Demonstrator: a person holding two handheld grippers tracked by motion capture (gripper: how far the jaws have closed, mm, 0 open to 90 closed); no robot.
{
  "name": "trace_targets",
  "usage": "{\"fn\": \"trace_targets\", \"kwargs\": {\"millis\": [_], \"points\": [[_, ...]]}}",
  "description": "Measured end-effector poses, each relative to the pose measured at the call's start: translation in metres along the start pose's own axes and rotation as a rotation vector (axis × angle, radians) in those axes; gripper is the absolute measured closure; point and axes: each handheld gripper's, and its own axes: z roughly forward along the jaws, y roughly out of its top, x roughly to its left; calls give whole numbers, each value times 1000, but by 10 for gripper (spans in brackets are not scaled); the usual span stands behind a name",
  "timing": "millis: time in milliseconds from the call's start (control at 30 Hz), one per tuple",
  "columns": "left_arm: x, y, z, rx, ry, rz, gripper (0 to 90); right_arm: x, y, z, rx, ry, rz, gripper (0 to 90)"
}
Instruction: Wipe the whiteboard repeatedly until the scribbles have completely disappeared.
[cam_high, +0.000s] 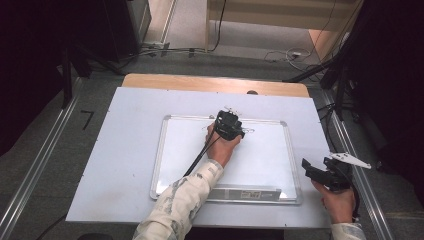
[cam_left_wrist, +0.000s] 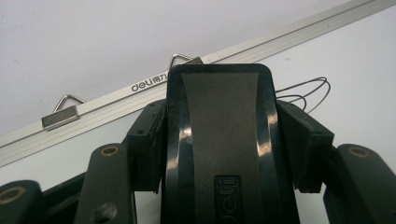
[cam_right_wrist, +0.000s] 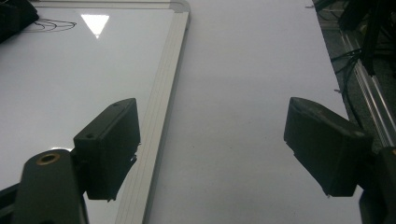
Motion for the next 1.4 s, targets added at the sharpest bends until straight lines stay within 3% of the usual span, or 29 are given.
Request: {"fn": "trace_targets", "kwargs": {"millis": [1400], "points": [[-30, 11, 11, 1, -31, 51, 404, -1, 0, -1, -3, 8, 3, 174]]}}
